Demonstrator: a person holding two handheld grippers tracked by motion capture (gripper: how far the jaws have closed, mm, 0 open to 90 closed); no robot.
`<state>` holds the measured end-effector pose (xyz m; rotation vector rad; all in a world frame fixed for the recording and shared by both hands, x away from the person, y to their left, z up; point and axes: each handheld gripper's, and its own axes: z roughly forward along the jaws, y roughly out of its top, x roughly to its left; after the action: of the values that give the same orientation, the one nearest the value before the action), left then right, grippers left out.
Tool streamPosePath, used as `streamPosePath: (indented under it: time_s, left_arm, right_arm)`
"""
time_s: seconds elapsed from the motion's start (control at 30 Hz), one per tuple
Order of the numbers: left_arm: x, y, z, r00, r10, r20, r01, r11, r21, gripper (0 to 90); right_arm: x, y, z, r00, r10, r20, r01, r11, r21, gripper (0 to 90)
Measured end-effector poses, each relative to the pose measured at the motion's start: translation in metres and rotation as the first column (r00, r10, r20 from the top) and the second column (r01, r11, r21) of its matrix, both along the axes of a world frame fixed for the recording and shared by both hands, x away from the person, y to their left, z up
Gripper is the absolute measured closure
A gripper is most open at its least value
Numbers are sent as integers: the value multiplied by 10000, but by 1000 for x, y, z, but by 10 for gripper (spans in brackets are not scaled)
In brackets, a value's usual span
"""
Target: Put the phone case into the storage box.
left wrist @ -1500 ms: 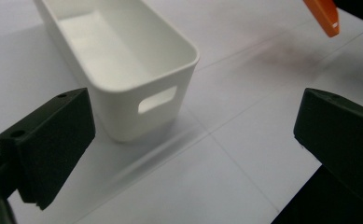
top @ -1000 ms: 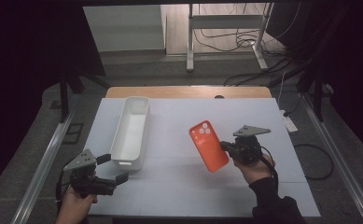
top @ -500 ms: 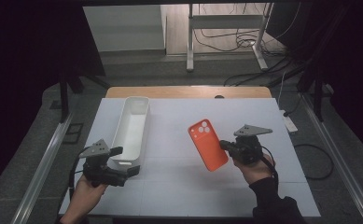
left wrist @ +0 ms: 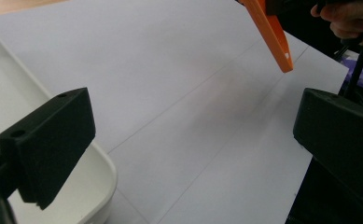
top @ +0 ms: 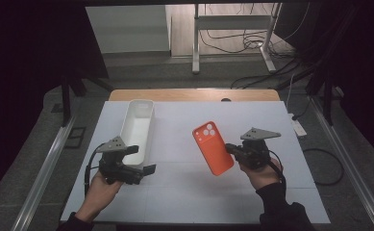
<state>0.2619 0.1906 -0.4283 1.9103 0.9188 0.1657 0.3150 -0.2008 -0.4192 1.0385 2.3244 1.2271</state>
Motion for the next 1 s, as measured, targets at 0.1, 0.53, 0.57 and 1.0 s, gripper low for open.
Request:
streamPosePath:
  time_s: [0.1,0.53,0.57,1.0]
  left_arm:
    - [3,-4,0,10000,-86,-17,86,10000,5,0]
    - [18,-25,-1,9969,-723,-300,709,9965,-441,0]
    - [20,-27,-2,9963,-792,-338,776,9959,-467,0]
    - [32,-44,-3,9902,-1279,-565,1239,9898,-698,0]
  right_arm:
    - [0,1,0,10000,25,18,-25,10000,0,894]
    - [-2,8,2,9998,160,78,-160,9999,33,894]
    - [-2,8,1,9998,166,73,-167,9999,39,894]
    - [-6,15,2,9994,320,90,-321,9995,54,893]
